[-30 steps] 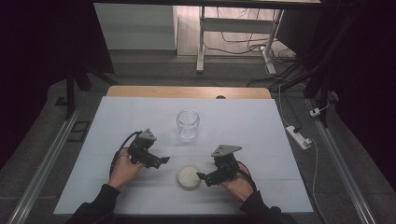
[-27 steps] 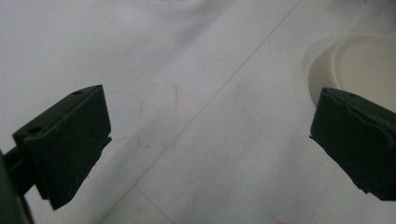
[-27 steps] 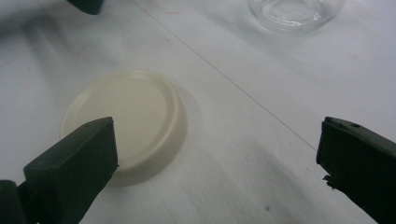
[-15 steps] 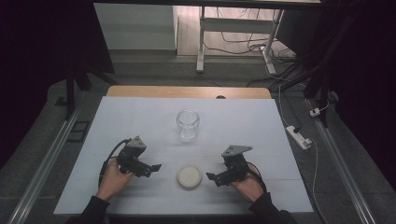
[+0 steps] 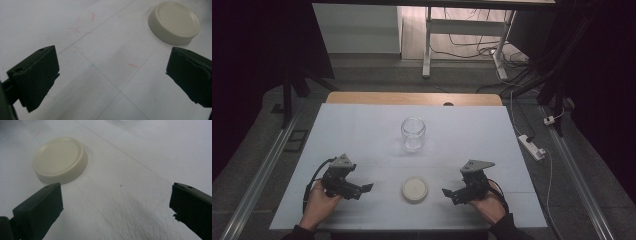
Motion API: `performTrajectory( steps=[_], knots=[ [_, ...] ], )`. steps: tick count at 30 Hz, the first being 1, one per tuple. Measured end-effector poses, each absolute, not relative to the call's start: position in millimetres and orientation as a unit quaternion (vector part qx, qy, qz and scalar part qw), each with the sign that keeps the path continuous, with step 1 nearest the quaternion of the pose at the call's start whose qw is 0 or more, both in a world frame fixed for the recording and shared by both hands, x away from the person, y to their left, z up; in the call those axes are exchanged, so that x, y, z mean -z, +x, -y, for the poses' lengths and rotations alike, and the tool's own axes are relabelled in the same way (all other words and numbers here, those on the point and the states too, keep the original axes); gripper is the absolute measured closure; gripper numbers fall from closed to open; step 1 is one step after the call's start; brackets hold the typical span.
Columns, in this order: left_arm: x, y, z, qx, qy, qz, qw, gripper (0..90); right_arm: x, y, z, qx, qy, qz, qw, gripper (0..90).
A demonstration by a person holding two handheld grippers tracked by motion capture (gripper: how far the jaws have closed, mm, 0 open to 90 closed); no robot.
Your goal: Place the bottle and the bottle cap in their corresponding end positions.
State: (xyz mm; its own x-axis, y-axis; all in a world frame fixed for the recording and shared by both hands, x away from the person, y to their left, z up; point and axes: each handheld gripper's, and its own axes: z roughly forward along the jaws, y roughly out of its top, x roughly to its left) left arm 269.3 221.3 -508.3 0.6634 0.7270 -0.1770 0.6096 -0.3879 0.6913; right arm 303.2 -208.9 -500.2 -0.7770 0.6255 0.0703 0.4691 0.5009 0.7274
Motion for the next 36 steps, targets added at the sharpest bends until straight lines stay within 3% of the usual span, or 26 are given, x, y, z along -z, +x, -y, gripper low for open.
performTrajectory(
  steps=[36],
  knots=[
    [524,183,-287,-0.098,0.786,-0.480,0.377,0.0,499,251,290,-0.372,0.415,-0.820,0.130,0.0]
  ],
)
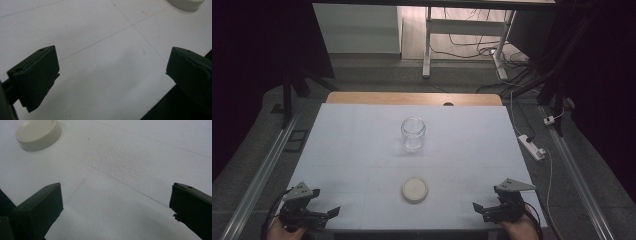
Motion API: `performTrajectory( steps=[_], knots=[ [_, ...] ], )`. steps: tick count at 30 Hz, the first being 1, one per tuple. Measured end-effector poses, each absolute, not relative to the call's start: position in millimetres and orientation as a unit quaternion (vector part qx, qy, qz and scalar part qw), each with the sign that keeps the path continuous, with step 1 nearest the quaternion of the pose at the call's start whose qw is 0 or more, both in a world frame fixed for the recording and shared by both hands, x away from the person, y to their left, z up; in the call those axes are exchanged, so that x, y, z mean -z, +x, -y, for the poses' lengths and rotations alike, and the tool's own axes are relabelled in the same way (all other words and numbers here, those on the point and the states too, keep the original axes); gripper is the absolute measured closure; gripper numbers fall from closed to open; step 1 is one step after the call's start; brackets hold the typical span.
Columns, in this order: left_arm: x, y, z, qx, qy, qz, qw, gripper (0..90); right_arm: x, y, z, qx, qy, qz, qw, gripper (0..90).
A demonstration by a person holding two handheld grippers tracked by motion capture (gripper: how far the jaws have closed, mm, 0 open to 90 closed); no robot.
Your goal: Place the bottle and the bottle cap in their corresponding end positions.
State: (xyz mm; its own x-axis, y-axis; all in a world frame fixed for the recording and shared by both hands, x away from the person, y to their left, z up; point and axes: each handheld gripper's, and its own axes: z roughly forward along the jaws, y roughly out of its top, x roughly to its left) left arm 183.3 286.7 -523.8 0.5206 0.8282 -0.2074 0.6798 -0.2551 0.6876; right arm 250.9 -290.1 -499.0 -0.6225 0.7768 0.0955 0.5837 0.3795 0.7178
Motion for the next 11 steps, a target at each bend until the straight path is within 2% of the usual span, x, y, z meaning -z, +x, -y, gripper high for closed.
performTrajectory(
  steps=[11],
  knots=[
    [524.8,176.7,-289.6,-0.098,0.785,-0.495,0.358,0.0,498.5,243.1,297.9,-0.354,0.434,-0.818,0.133,0.0]
  ],
)
